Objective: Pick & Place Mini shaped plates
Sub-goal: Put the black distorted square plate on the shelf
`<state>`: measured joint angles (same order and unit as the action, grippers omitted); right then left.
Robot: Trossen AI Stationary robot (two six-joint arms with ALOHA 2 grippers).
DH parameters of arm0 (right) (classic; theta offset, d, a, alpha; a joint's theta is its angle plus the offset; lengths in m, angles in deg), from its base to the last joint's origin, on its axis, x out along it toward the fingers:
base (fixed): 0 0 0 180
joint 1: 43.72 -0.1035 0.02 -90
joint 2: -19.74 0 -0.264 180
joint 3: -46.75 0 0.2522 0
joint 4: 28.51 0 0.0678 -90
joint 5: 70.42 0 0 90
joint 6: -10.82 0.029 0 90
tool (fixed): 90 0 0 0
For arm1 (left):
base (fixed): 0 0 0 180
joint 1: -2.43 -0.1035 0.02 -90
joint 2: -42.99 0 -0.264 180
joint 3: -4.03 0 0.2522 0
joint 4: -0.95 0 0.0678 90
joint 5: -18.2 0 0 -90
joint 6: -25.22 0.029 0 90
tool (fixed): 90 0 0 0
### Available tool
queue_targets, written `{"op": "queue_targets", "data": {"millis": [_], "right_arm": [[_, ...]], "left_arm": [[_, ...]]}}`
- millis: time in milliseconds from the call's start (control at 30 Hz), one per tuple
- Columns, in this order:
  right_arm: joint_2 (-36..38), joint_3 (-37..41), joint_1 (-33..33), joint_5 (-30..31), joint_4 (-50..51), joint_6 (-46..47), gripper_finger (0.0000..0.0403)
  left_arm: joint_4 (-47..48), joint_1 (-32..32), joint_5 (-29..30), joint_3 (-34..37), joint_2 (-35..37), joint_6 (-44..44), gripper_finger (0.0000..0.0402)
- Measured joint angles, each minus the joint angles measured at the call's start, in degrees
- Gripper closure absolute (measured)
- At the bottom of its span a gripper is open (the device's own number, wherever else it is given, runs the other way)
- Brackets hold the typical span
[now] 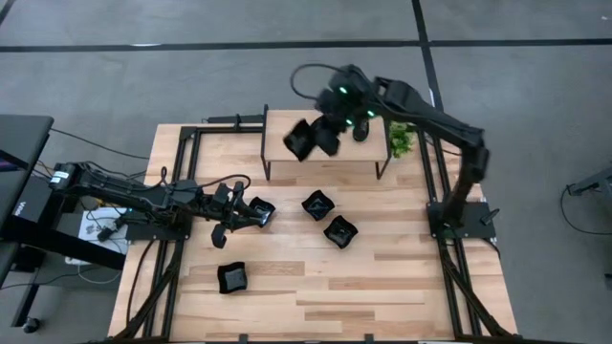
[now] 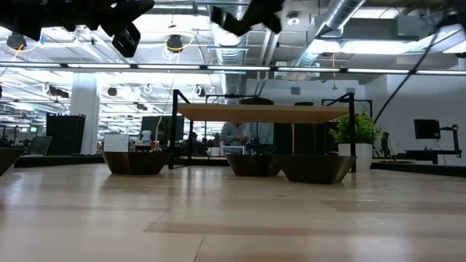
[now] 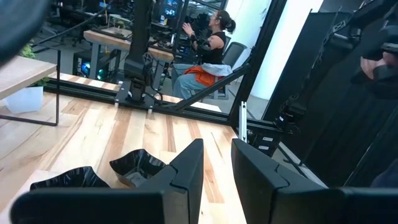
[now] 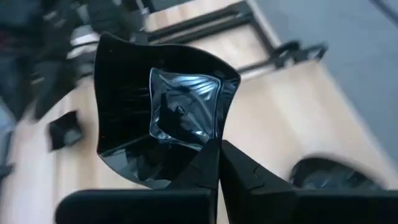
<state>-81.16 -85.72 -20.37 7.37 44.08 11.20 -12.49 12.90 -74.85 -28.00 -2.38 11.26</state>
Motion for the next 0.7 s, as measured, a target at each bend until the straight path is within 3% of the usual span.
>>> {"op": "queue_targets", "data": {"millis": [300, 700], "right_arm": [[-18.4, -16.4, 7.9, -6.2, 5.0, -4.0, 0.0403], [-24.1, -15.3, 11.5, -10.4, 3.4, -7.8, 0.0403]], "left_arm": [[-0.2, 0.0, 0.0, 0.0, 0.0, 0.0, 0.0317], [-0.3, 0.0, 0.0, 0.0, 0.0, 0.0, 0.0317]]}}
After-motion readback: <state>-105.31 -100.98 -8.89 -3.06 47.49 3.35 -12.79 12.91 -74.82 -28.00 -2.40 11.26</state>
